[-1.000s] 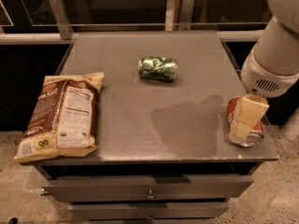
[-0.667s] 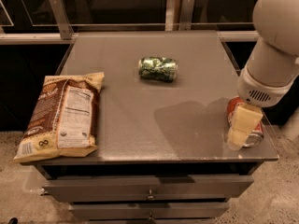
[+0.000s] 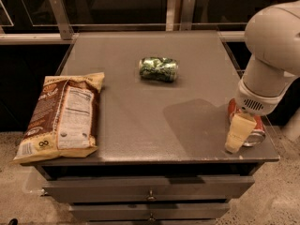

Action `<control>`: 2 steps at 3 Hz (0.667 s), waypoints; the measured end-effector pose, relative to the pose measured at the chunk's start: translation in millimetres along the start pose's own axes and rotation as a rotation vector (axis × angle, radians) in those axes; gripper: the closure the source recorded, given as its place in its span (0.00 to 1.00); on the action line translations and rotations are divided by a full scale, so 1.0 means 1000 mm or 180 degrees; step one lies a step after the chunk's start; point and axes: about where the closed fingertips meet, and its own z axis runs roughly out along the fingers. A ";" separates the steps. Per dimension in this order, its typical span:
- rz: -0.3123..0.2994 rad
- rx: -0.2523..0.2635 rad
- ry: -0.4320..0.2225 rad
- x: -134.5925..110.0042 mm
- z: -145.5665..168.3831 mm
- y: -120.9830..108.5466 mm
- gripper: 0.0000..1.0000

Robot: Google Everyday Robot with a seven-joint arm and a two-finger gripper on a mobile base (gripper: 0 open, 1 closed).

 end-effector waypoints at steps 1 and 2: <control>0.0015 0.0101 -0.0031 -0.002 -0.015 -0.003 0.43; 0.0004 0.0271 -0.0223 -0.008 -0.053 -0.008 0.66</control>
Offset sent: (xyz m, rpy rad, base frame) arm 0.0055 0.0112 0.1032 0.0256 -0.2061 0.0223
